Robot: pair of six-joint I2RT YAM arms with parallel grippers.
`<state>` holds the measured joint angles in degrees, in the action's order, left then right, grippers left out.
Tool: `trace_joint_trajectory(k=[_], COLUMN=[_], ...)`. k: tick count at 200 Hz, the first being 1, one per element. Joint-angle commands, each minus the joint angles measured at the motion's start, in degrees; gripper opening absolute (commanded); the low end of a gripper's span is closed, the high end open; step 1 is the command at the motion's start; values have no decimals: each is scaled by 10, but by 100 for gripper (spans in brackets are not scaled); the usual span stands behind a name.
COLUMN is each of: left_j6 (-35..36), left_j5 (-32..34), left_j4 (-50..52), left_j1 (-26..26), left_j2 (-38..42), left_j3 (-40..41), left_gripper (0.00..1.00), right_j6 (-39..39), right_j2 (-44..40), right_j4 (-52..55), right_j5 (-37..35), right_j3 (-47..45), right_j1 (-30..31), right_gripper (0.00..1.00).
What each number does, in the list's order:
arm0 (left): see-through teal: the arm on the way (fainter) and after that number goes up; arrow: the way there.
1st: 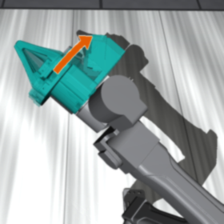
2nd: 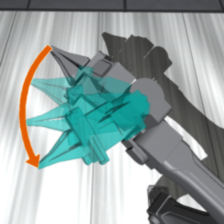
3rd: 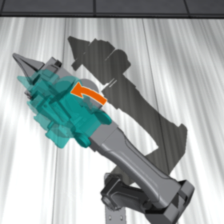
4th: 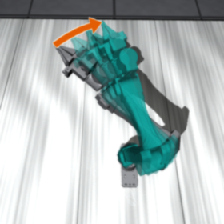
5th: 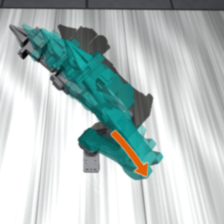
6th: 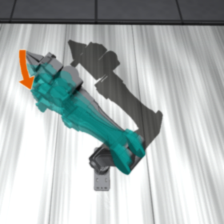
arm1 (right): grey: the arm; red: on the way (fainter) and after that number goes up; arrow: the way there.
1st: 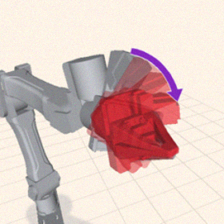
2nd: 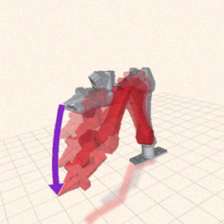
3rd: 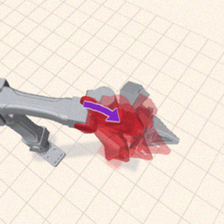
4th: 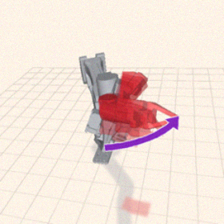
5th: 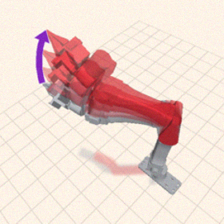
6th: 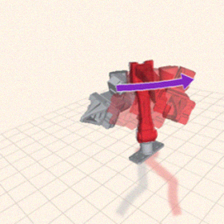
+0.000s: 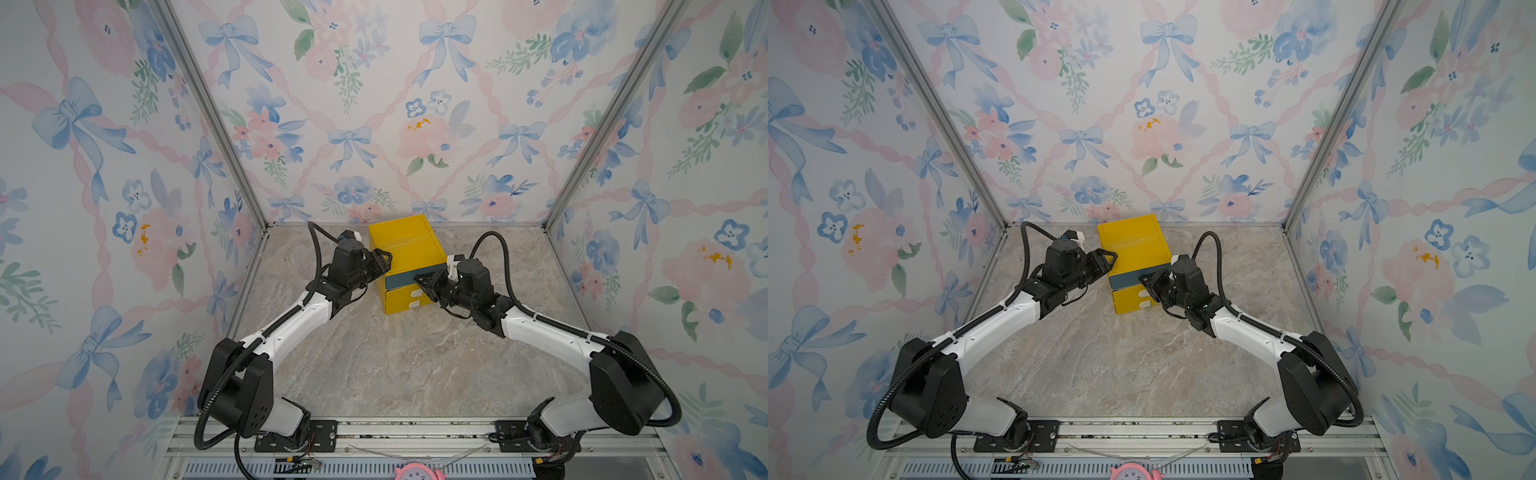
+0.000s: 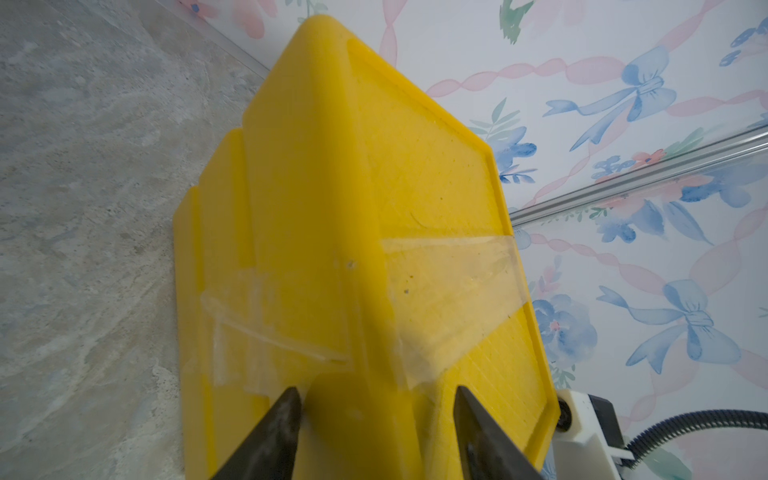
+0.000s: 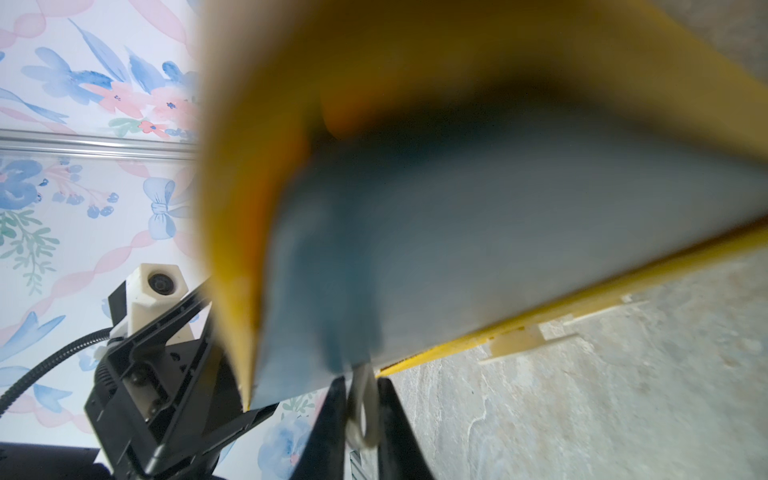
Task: Take the mice out of the drawer
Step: Open the drawer in the storage box.
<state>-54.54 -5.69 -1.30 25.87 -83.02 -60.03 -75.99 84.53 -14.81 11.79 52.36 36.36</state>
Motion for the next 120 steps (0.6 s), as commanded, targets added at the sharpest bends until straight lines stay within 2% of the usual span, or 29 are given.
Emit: trace_joint_trajectory(k=[1,73,120], left_j6=[-5,-22,-31], left_j5=[16,35,50], left_j4=[21,26,29], left_j1=[2,4,8], left_j2=[-11,-25,-19], left_j3=[-12,-14,-9], left_gripper=[60,57,56], right_j6=[-11,-10,-1], right_j2=[-14,-67,-136], right_j4=[-10,-5,27], right_j5=[4,13,10], right_j3=[-7,-59,-114], right_j1=[-5,-4,0], right_gripper=[11,6,6])
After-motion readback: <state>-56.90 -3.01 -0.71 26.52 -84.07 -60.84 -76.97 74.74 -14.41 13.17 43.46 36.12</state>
